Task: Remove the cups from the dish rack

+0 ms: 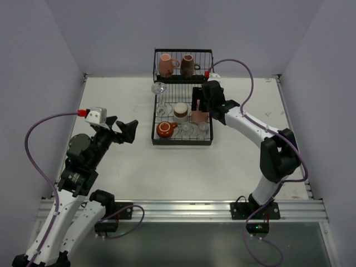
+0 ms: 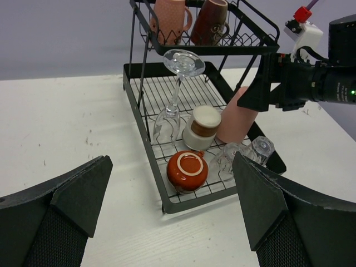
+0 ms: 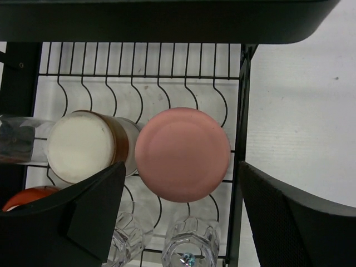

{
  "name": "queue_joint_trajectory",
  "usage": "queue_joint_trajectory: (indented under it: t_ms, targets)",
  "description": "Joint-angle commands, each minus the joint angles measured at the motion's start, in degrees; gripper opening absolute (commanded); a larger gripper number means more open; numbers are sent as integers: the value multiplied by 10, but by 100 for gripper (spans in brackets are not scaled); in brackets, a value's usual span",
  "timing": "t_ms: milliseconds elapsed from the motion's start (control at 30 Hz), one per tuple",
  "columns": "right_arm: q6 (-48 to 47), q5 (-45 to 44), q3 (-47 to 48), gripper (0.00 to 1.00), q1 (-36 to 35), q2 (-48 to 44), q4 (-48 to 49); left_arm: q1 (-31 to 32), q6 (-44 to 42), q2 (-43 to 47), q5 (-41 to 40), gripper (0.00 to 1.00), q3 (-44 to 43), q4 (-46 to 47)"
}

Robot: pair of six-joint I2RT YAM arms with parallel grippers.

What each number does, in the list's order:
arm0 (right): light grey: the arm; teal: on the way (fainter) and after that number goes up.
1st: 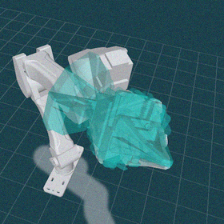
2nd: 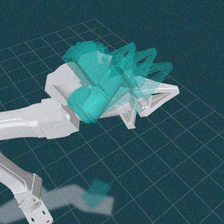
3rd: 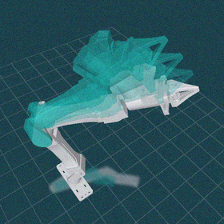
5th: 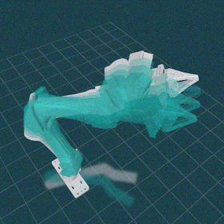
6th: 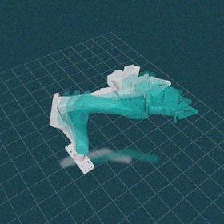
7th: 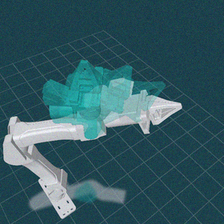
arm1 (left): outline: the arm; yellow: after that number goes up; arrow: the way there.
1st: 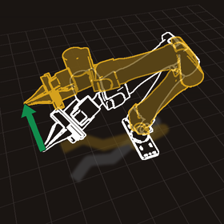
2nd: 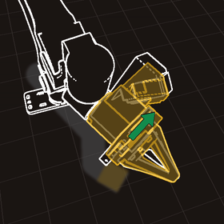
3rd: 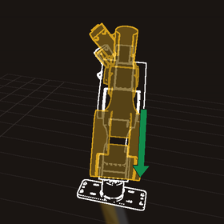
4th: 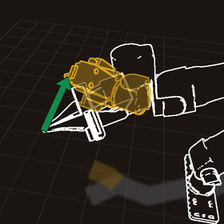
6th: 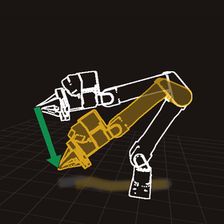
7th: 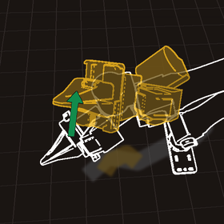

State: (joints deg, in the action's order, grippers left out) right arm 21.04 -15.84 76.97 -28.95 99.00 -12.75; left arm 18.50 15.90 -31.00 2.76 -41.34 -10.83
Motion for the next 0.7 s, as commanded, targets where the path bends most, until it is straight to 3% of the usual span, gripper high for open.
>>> queue_joint_trajectory:
  t_ms: [0, 133, 267, 300, 667]
  targets:
    - [-15, -24, 35, 84, -1, 15, 26, 0, 6, -5, 8, 100, 1, 10]
    - [-22, -33, 38, 77, -1, 24, 37, 0, 6, -8, 11, 100, 1, 12]
    - [-24, -53, 11, 54, -1, 4, 66, 0, 8, -16, 16, 100, -1, 14]
    - [-24, -53, 6, 52, -1, -12, 70, 0, 9, -17, 19, 100, -1, 16]
    - [-2, -13, -87, 49, -6, -193, 112, 0, 67, -55, 122, 100, -53, 23]
